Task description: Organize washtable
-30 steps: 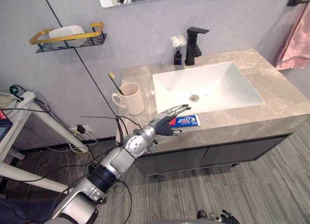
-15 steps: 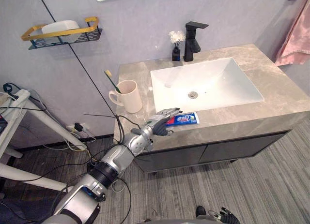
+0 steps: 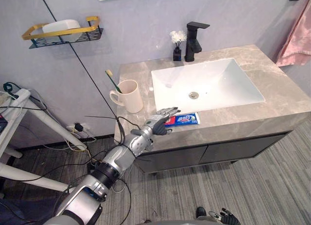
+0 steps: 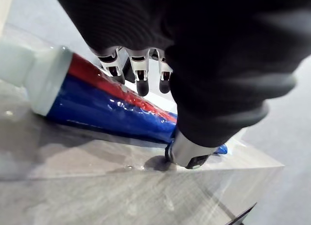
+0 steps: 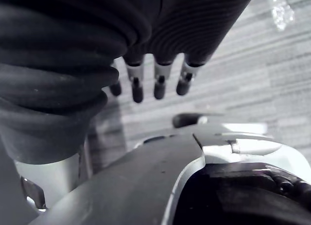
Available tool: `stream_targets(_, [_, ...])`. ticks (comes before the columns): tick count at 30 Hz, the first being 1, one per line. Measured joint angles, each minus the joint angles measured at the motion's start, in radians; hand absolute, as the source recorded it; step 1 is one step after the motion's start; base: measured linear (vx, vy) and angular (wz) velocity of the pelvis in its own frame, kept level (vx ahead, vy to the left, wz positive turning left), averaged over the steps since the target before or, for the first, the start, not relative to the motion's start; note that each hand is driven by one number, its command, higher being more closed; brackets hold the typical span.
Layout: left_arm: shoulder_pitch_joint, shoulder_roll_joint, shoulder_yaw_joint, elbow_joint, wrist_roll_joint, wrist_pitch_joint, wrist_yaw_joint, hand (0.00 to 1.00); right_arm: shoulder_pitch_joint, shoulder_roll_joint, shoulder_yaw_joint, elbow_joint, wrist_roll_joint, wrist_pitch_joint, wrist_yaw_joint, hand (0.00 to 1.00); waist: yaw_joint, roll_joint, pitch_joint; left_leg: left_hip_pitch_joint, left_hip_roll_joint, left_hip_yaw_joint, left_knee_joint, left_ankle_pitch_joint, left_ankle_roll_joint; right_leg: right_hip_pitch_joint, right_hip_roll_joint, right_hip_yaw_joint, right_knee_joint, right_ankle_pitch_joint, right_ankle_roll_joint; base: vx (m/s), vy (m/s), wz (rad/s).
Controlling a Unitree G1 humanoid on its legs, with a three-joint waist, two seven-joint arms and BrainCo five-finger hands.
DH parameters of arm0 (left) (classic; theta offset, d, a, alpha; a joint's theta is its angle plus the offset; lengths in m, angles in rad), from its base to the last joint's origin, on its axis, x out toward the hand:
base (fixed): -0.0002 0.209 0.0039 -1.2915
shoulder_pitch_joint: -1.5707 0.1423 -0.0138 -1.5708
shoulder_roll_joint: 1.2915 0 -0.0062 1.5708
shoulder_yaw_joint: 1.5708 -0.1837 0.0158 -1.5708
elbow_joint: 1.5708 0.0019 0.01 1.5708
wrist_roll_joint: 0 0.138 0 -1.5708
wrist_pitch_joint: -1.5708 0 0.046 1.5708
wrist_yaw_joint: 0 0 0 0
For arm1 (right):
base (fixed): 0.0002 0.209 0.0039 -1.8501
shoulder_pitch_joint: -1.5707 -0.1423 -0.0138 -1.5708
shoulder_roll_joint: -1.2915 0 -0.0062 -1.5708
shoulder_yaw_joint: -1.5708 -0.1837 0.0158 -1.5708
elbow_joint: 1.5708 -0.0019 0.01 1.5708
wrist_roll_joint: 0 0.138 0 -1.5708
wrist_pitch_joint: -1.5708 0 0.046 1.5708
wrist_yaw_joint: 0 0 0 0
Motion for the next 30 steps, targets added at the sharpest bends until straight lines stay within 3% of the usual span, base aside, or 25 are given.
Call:
stream_targets(15, [0.0, -0.003, 0.019, 0.008, 0.003, 0.02, 0.012, 0.0, -0.001, 0.001, -0.004, 0.001, -0.004, 0.0, 0.0, 0.0, 0.001, -0.001, 0.001, -0.001, 0.0, 0.0, 0.0, 0.0, 0.0, -0.001, 0.0, -0.001, 0.0, 0.0, 0.0, 0.0, 0.0, 0.0])
stream_targets(25, [-0.001, 0.033, 0.024, -0.037, 0.0, 0.001, -0.011, 0.0, -0.007, -0.003, -0.006, 0.0, -0.004, -0.006, 0.0, 0.0, 0.002, 0.009, 0.016, -0.022, 0.003, 0.025, -0.002, -0.002, -0.003, -0.033, 0.003, 0.018, 0.001, 0.0, 0.0, 0.0, 0.002, -0.04])
stream_targets(26, [-0.001, 0.039, 0.023, -0.04, 0.0, -0.004, -0.014, 1.0, -0.007, -0.003, -0.006, 0.0, -0.004, -0.006, 0.0, 0.0, 0.002, 0.009, 0.016, -0.021, 0.004, 0.026, -0.002, -0.003, -0.003, -0.034, 0.004, 0.021, 0.001, 0.0, 0.0, 0.02, 0.012, -0.16])
stream_targets(30, [-0.013, 0.073, 0.001, -0.044, -0.011, -0.027, -0.051, 1.0, -0.007, -0.004, -0.006, -0.001, -0.004, -0.008, 0.001, 0.0, 0.001, 0.011, 0.019, -0.019, 0.004, 0.037, -0.002, -0.009, -0.002, -0.04, 0.004, 0.032, 0.001, 0.0, 0.0, 0.01, 0.012, -0.08])
